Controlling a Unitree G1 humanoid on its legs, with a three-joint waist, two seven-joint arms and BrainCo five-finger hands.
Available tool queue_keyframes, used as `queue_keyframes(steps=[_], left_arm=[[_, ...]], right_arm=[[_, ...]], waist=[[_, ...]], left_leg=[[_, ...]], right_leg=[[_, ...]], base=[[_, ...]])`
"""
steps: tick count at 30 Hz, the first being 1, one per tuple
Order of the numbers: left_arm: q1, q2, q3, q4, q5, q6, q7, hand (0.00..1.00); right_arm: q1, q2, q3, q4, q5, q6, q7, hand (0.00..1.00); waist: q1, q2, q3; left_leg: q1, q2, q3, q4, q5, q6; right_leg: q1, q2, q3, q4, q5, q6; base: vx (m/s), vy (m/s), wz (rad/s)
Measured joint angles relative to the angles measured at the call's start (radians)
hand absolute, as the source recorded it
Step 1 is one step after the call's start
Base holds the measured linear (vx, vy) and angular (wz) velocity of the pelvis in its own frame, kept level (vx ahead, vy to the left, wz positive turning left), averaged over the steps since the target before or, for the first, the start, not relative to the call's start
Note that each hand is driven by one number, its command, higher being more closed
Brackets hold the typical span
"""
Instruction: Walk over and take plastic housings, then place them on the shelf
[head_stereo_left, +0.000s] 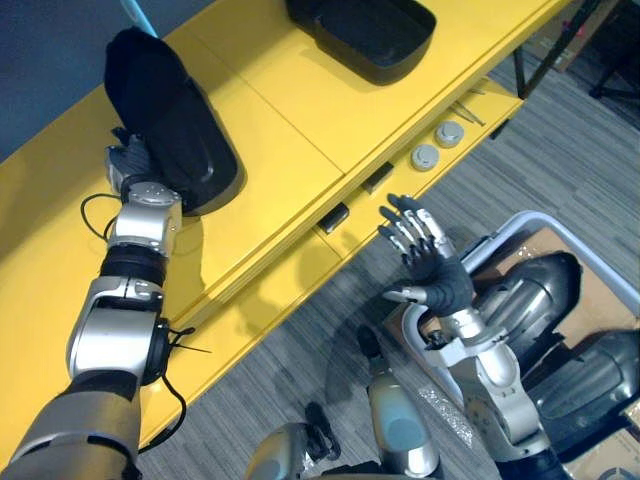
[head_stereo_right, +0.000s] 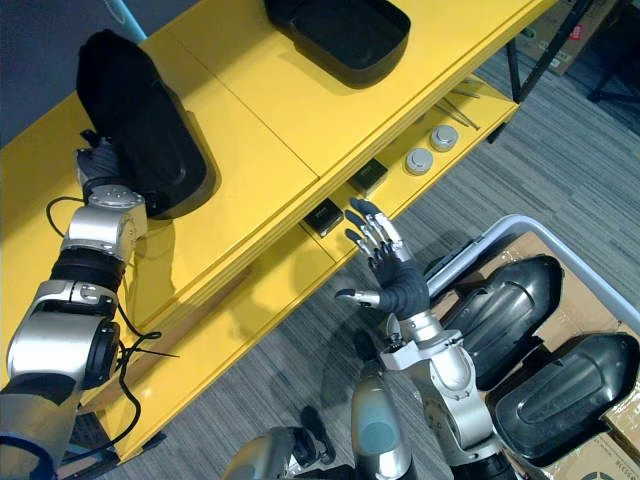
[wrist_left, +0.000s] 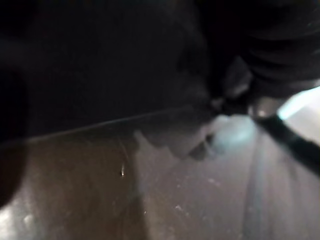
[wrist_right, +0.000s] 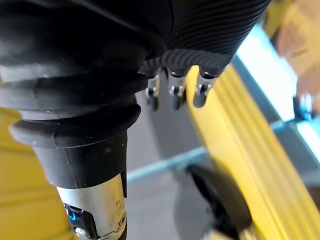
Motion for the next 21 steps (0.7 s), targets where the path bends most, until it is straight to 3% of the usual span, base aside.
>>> queue_keyframes(steps=[4, 8, 15, 21], left_arm=[[-0.037, 0.000, -0.023, -0.022, -0.008, -0.019, -0.024, 0.00], [-0.025, -0.004, -0.028, -0.035, -0.107, -0.089, -0.048, 0.00], [0.084, -0.024, -0.026, -0.117, -0.230, -0.202, -0.079, 0.00], [0.204, -0.102, -0.011, -0.118, -0.335, -0.252, -0.101, 0.00]], right_arm=[[-0.044, 0.000, 0.027, 0.001, -0.003, 0.002, -0.010, 0.00], [-0.054, 0.001, 0.040, 0.003, -0.004, 0.003, -0.036, 0.00], [-0.050, 0.020, 0.040, 0.048, -0.008, 0.003, -0.053, 0.00], [0.004, 0.045, 0.035, 0.080, -0.021, -0.001, -0.056, 0.00]], waist=[[0.001, 0.000, 0.028], [0.022, 0.000, 0.029], [0.025, 0.002, 0.026], [0.033, 0.018, -0.074]], left_leg=[[-0.021, -0.002, -0.030, -0.002, -0.001, -0.001], [-0.020, 0.000, -0.040, -0.007, -0.002, -0.002], [0.020, 0.008, -0.051, -0.032, -0.004, -0.004], [0.066, 0.026, -0.047, -0.078, -0.006, -0.008]], right_leg=[[-0.014, -0.011, -0.041, 0.019, -0.005, 0.001], [-0.014, -0.012, -0.051, 0.030, -0.007, -0.002], [0.025, -0.011, -0.084, 0.034, -0.013, -0.006], [0.060, 0.005, -0.102, 0.019, -0.023, -0.011]], base=[[-0.07, -0.001, 0.32], [-0.04, 0.003, 0.08], [-0.01, 0.005, 0.11], [0.02, -0.005, 0.03]])
